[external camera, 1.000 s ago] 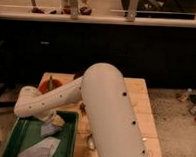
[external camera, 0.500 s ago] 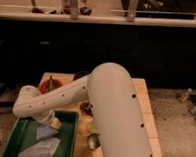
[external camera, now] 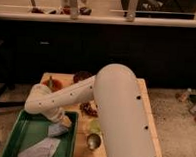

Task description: Wipe tray with sponge

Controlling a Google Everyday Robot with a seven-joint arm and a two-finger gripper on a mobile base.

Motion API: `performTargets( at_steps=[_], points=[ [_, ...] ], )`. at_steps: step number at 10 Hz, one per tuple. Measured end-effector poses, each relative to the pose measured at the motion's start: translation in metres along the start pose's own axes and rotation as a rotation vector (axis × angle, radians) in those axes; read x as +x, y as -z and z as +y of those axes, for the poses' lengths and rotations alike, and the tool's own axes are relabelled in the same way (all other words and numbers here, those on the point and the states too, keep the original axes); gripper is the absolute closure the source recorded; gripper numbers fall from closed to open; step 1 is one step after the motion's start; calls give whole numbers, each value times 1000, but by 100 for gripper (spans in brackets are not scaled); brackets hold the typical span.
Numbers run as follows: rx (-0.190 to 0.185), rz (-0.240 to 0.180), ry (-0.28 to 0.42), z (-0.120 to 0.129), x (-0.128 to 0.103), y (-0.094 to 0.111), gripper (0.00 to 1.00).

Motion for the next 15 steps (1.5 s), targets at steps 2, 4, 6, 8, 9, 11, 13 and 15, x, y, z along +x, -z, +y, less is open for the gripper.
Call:
performTargets(
  at_steps=[2,4,6,8,9,11,13,15],
  points=[
    [-4,8,-4,-13,1,1,100],
    [20,-1,16,-30,-12,9,100],
    [59,-35,57,-41,-34,21,100],
    [71,-69,83,-37,-47,27,100],
    [67,-79,86,-30,-47,26,100],
    [45,-83,67,-13,-34,16,100],
    [13,-67,38,1,-15,5,100],
    [-17,-53,7,3,-3,-3,100]
  ],
)
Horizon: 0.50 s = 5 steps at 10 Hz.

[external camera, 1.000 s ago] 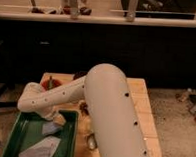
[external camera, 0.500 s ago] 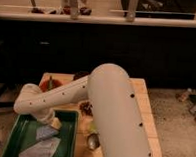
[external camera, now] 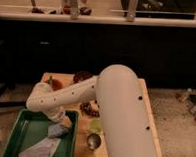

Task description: Wipe tray with sponge

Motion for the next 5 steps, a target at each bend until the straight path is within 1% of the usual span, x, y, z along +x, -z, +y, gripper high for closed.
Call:
performTargets(
  at_steps=[2,3,5],
  points=[
    [-6,5,-9,-6,3,-2,100],
    [-2,4,-7,-13,0,-1,100],
    [15,-8,10,-29,-12,2,100]
  ],
)
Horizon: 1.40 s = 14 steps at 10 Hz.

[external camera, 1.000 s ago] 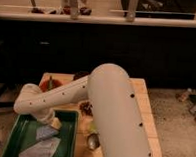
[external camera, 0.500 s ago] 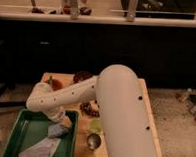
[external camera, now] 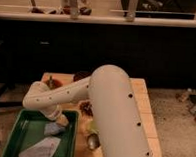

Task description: Wipe tray with sponge

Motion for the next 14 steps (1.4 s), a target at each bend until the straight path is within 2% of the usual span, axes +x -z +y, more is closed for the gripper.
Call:
performTargets(
  at_steps=[3,5,7,10,12,14],
  points=[
    [15,-28,49,-12,-22,2,100],
    [-8,-31,74,-8,-27,-2,100],
    [-28,-30,76,2,-23,-7,100],
    [-53,-17,45,19,-1,-11,100],
    [-43,-20,30,14,4,-7,100],
    [-36,-49,46,4,-1,-3,100]
  ],
)
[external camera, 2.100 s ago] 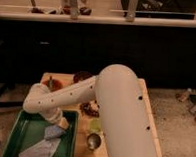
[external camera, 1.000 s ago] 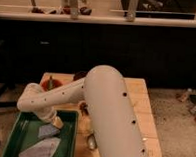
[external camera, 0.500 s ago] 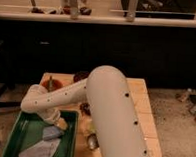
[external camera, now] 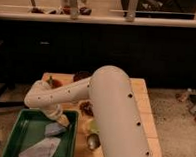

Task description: Wipe tray with sponge

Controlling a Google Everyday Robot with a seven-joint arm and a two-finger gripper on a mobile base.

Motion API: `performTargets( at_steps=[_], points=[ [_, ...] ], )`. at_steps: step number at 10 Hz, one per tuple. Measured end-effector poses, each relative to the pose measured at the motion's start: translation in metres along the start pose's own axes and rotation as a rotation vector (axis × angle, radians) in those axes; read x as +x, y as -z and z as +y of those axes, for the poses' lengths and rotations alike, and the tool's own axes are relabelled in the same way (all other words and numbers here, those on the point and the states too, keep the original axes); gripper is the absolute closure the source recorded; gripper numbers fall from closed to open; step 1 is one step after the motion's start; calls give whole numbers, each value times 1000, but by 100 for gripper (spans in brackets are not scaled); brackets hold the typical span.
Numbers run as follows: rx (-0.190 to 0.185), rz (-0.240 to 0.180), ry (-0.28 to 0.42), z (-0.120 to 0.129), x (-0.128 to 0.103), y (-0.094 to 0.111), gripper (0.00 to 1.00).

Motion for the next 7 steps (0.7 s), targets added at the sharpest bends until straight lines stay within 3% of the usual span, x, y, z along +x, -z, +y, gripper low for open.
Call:
performTargets(
  at_steps=[3,7],
  points=[
    [23,-23,48,-22,-22,16,100],
    [13,-43,35,-22,-30,24,100]
  ],
)
